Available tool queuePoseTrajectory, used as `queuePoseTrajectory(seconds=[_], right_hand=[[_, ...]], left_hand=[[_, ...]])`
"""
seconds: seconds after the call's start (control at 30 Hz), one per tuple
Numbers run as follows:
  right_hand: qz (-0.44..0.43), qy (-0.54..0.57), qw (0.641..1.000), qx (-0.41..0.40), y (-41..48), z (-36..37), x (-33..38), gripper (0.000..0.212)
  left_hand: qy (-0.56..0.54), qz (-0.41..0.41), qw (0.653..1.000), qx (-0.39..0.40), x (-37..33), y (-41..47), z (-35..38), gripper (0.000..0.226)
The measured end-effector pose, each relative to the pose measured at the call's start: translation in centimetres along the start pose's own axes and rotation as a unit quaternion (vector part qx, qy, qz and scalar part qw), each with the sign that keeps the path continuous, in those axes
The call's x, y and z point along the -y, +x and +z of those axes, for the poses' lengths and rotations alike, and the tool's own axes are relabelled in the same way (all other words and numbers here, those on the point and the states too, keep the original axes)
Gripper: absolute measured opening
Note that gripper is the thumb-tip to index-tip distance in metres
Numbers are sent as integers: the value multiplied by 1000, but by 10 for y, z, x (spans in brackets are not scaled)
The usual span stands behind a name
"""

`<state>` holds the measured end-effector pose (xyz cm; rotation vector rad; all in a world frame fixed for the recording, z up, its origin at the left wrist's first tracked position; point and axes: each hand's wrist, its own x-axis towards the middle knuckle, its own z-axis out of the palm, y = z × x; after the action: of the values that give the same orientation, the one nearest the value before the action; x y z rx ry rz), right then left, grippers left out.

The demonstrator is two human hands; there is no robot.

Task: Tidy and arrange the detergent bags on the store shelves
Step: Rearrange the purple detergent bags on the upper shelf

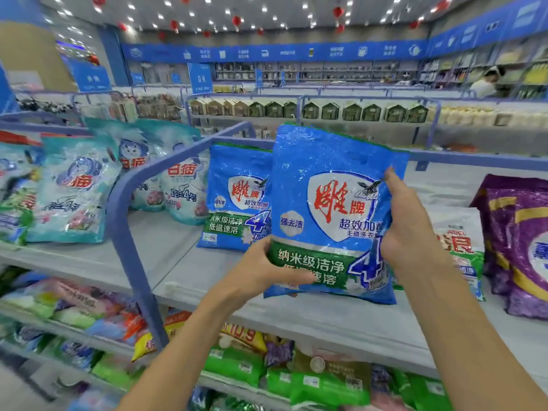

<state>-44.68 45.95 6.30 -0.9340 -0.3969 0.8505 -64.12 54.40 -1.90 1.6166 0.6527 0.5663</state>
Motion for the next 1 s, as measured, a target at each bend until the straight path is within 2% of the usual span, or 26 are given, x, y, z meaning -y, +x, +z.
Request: queuePoseTrajectory(seconds=[0.07, 0.13, 0.2, 0.23, 0.3, 0.33, 0.4, 0.43, 0.5, 0.53, 0.67, 0.77, 0.83, 0.93, 1.0], right_hand=[[-25, -25, 999, 19, 3, 1, -3, 37], [-48, -64, 996, 43, 4, -2, -7, 56], [-44, -177, 981, 64, 5, -7, -18, 80], [-27, -224, 971, 76, 0, -6, -27, 83], [1, -313, 942, 123, -11, 4, -50, 71], [-3, -352, 928, 122, -12, 12, -62, 68], [-21, -355, 931, 85, -6, 34, -89, 61], [-28, -340, 937, 70, 1, 43, -102, 54], [-21, -308, 950, 50, 17, 65, -123, 44], [-15, -290, 956, 38, 25, 75, -133, 39], [-15, -282, 959, -7, 54, 102, -176, 35], [-61, -279, 957, -57, 58, 107, -193, 34], [-89, -295, 949, -71, 55, 102, -201, 25], [-89, -318, 941, -78, 58, 95, -210, 15], [-90, -313, 941, -87, 63, 98, -211, 16]], left_hand=[[-11, 26, 999, -30, 2, -3, -7, 45], [-22, 33, 999, -35, 5, -6, -21, 46], [-46, 25, 997, -59, 17, -3, -39, 50], [-68, 14, 995, -75, 22, -1, -47, 49], [-109, -4, 988, -111, 33, 11, -67, 55], [-131, -19, 983, -127, 36, 17, -76, 62], [-145, -31, 978, -150, 40, 28, -95, 74], [-148, -28, 976, -155, 41, 32, -104, 66], [-155, -37, 971, -176, 40, 41, -121, 36], [-136, -41, 970, -196, 40, 45, -129, 32], [24, -10, 952, -305, 52, 71, -156, 48], [24, 19, 936, -351, 61, 86, -155, 39], [16, 24, 929, -370, 68, 91, -153, 30], [25, 17, 918, -394, 72, 93, -153, 30], [27, 8, 914, -406, 71, 93, -152, 26]])
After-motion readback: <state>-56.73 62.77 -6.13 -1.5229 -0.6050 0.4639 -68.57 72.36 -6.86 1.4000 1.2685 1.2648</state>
